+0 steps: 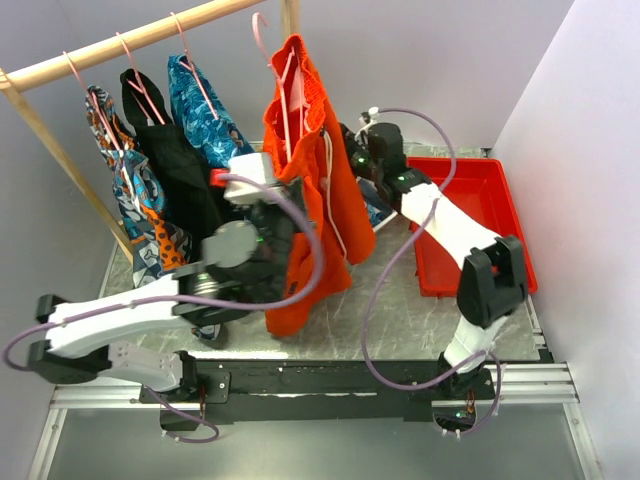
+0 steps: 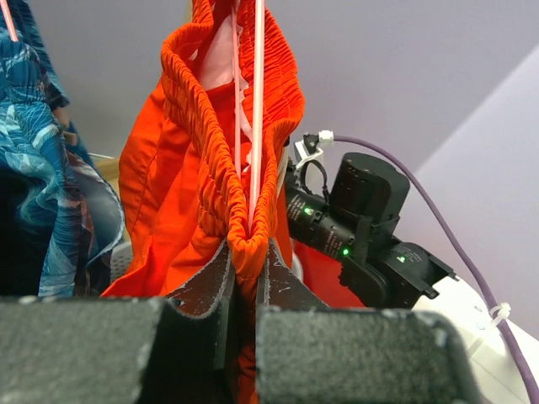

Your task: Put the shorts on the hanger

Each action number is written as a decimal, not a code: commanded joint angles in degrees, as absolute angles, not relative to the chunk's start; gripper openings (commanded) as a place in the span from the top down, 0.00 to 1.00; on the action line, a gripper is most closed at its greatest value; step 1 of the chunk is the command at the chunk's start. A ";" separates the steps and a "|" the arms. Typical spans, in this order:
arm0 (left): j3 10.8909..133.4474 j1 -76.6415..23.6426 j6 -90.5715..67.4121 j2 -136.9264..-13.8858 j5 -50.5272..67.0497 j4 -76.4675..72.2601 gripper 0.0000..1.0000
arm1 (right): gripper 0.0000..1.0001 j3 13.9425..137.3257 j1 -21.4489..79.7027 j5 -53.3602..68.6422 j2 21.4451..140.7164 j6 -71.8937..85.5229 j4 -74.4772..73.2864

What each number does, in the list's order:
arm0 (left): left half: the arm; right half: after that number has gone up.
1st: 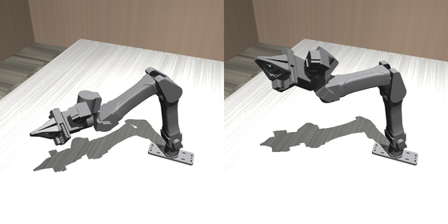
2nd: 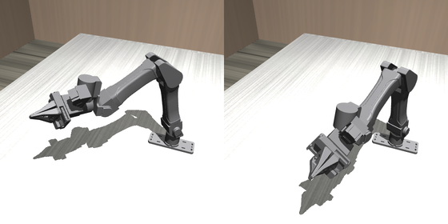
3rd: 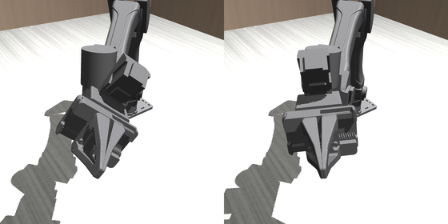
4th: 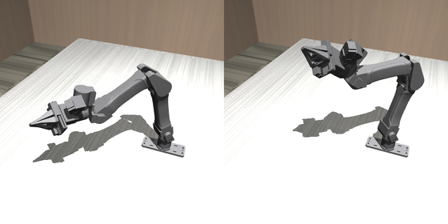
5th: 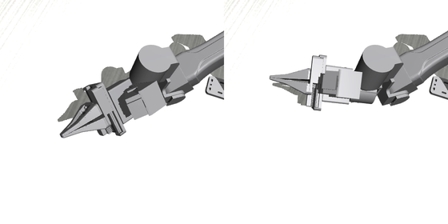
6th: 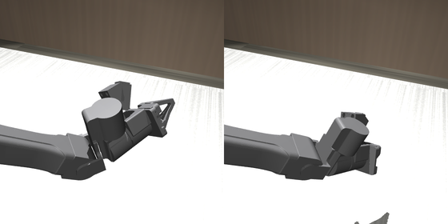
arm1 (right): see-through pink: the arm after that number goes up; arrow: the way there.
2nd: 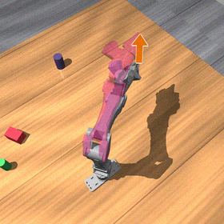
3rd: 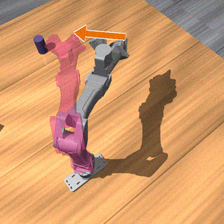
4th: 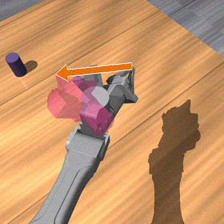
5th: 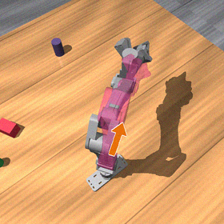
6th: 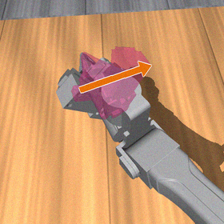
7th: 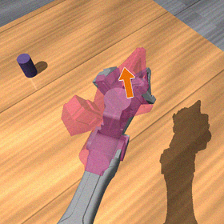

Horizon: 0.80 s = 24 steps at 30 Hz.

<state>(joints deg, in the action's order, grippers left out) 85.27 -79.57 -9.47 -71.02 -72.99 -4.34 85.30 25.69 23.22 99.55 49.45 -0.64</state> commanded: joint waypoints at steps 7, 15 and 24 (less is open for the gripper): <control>98.70 -73.57 -3.79 -80.41 -77.34 -5.53 0.99 | 0.00 89.56 27.68 23.82 103.01 48.17 -4.66; 106.95 -68.65 3.17 -87.70 -77.70 -7.22 0.99 | 0.00 89.83 28.91 24.87 103.27 44.56 -8.69; 115.83 -64.34 -0.52 -95.00 -75.42 -2.38 0.99 | 0.00 85.26 29.09 24.61 99.58 41.40 -11.16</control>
